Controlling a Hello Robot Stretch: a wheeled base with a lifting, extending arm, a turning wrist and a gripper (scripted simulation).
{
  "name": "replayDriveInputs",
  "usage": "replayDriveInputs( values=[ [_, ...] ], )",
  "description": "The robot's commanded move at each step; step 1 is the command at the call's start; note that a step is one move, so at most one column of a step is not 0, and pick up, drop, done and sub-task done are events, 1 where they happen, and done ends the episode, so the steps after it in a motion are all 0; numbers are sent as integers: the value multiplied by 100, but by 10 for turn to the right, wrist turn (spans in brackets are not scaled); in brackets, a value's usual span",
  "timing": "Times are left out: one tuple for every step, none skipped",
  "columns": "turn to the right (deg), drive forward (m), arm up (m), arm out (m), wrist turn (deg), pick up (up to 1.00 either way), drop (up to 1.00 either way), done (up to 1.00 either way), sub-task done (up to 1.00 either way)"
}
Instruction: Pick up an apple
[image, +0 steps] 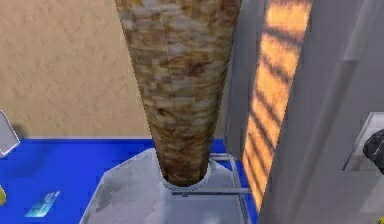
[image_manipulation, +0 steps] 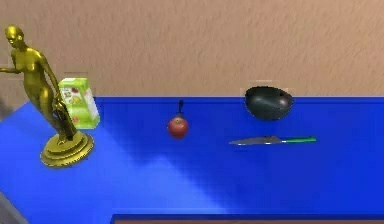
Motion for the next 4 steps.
replayDriveInputs(
  values=[
    [0, 0, 50, 0, 0, 0, 0, 0, 0],
    [0, 0, 38, 0, 0, 0, 0, 0, 0],
    [0, 0, 0, 28, 0, 0, 0, 0, 0],
    [0, 0, 0, 0, 450, 0, 0, 0, 0]
  ],
)
